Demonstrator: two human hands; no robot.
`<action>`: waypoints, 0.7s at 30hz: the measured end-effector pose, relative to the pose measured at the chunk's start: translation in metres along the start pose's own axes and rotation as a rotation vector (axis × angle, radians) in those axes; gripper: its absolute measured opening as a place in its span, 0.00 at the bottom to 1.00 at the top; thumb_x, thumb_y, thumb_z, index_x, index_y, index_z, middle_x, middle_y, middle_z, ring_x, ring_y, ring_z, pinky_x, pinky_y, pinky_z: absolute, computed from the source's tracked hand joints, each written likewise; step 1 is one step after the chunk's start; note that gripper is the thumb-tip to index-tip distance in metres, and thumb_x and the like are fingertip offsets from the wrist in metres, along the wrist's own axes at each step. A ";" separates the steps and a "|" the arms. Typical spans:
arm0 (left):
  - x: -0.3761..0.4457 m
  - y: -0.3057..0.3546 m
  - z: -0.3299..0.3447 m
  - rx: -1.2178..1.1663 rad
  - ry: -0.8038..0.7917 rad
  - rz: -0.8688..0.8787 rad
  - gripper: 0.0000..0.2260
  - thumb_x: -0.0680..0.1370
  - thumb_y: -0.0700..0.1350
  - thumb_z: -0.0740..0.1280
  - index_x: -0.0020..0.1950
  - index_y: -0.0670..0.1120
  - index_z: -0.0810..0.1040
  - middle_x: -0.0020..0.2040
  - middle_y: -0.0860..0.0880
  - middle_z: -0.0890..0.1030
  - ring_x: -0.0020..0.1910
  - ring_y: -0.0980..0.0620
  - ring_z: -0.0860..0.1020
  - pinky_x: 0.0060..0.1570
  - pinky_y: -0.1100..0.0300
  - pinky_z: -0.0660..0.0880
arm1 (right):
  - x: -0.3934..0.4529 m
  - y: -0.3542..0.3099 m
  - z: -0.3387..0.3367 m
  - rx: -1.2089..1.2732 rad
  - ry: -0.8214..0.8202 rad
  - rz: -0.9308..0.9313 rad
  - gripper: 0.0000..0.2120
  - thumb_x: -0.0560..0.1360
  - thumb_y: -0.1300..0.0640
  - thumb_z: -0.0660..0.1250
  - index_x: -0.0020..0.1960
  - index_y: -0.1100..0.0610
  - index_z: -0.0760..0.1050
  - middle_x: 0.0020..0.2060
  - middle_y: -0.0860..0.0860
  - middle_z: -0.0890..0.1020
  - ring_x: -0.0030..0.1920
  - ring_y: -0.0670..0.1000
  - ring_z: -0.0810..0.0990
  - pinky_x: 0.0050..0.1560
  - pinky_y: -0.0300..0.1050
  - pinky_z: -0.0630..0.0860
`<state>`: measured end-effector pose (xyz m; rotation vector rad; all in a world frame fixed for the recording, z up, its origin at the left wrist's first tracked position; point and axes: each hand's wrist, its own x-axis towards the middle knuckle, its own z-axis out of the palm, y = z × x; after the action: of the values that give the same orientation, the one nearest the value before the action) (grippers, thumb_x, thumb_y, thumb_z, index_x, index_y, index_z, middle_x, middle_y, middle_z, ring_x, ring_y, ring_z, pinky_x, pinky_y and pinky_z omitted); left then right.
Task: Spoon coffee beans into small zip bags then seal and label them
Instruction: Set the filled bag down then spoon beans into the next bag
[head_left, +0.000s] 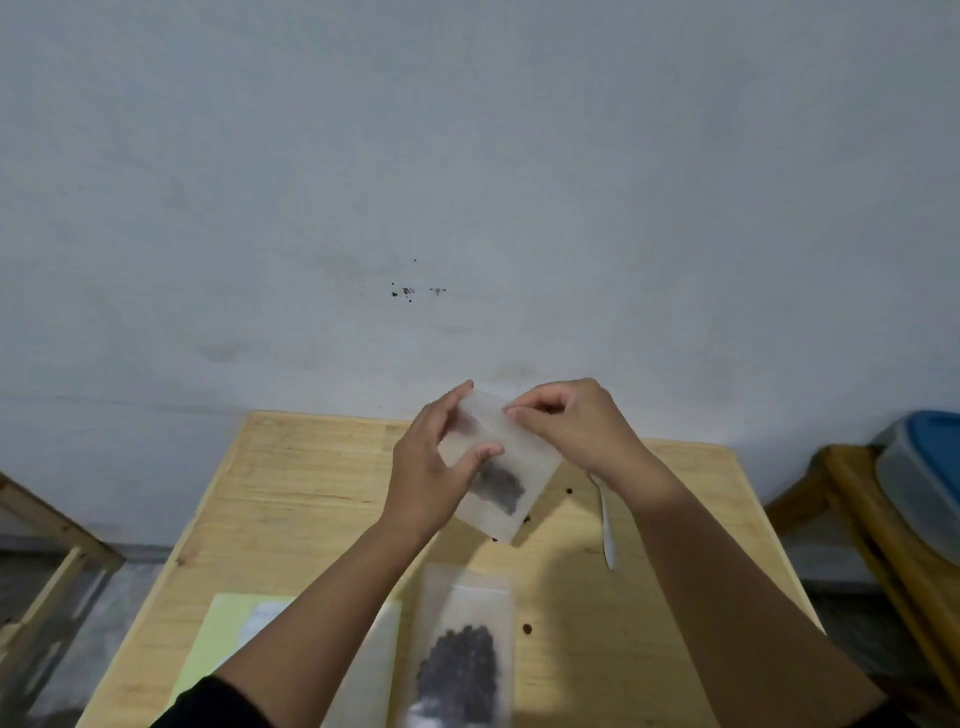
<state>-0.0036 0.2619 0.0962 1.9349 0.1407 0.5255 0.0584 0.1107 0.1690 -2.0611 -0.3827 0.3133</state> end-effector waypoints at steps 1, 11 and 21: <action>0.000 0.003 -0.001 -0.055 0.017 -0.021 0.23 0.70 0.45 0.75 0.61 0.61 0.72 0.52 0.62 0.76 0.52 0.64 0.75 0.52 0.74 0.70 | -0.002 0.000 -0.001 0.066 0.016 0.000 0.05 0.72 0.52 0.70 0.41 0.52 0.84 0.40 0.47 0.85 0.43 0.43 0.81 0.45 0.36 0.75; -0.010 0.014 0.001 -0.474 0.093 -0.218 0.18 0.76 0.39 0.68 0.61 0.57 0.72 0.40 0.50 0.77 0.43 0.52 0.79 0.41 0.60 0.80 | -0.030 0.015 0.000 0.356 0.217 -0.120 0.15 0.74 0.67 0.67 0.50 0.47 0.75 0.42 0.54 0.82 0.40 0.46 0.83 0.42 0.36 0.77; -0.005 0.024 -0.014 -0.358 -0.064 -0.129 0.08 0.76 0.40 0.69 0.49 0.53 0.81 0.42 0.55 0.82 0.43 0.52 0.82 0.42 0.57 0.80 | -0.031 0.015 -0.004 0.282 0.085 -0.140 0.07 0.72 0.64 0.70 0.44 0.52 0.82 0.38 0.50 0.83 0.37 0.43 0.78 0.38 0.32 0.73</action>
<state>-0.0174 0.2617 0.1202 1.5793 0.1206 0.3739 0.0332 0.0885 0.1603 -1.7562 -0.4045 0.1833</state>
